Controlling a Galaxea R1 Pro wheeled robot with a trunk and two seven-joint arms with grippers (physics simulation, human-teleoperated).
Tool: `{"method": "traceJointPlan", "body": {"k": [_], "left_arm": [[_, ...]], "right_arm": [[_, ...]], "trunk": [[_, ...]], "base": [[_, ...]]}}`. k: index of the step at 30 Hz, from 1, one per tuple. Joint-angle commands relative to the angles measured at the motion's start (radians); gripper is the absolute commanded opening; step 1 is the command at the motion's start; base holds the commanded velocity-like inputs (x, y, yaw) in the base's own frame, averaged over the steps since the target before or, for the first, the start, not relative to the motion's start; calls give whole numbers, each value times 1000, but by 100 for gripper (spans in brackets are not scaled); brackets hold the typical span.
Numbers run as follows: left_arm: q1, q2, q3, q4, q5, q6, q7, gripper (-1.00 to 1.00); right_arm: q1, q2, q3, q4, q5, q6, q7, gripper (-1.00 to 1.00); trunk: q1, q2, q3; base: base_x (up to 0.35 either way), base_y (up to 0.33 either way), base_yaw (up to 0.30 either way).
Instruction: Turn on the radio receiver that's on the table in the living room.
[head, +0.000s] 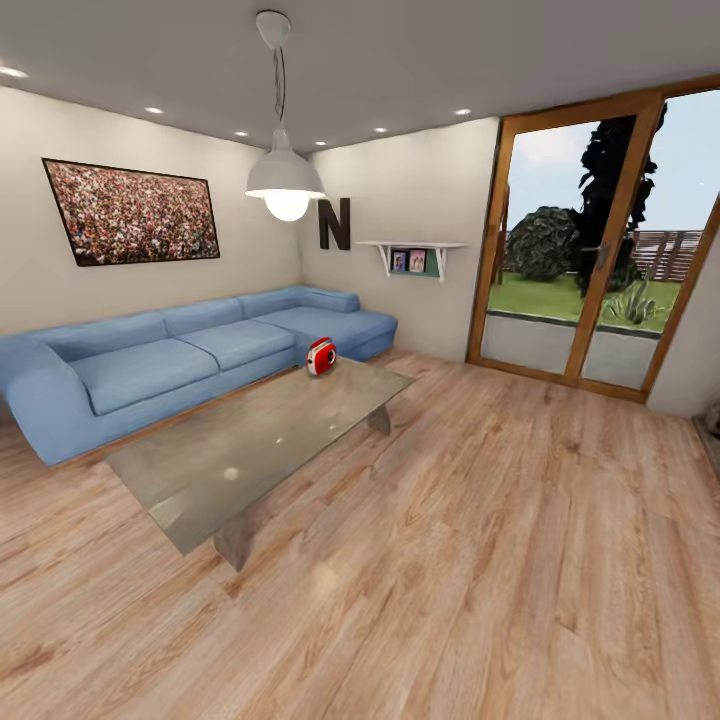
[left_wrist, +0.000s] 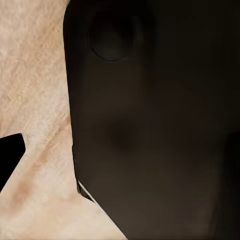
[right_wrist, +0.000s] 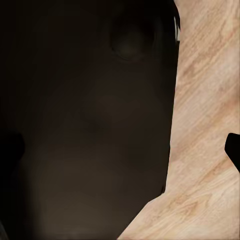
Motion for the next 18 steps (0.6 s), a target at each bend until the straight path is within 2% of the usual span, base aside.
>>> {"method": "traceJointPlan", "body": {"k": [1,6,10,13,18], "left_arm": [[6,-6,0,6,5,5,-5,100],[25,-34,0,34,9,13,-11,100],[29,-56,-6,23,7,4,-10,100],[29,-73,-8,6,4,-13,-10,100],[29,-97,-9,-22,0,-41,-2,100]], "right_arm": [[-6,6,5,5,0,4,-5,100],[-34,34,5,20,-1,3,-6,100],[-57,56,4,18,1,2,-6,100],[-66,58,4,18,1,1,-6,100],[-66,59,4,18,1,1,-5,100]], "trunk": [[0,0,0],[0,0,0],[0,0,0],[0,0,0],[0,0,0]], "base": [[0,0,0],[0,0,0],[0,0,0],[26,0,0],[265,-32,0]]}}
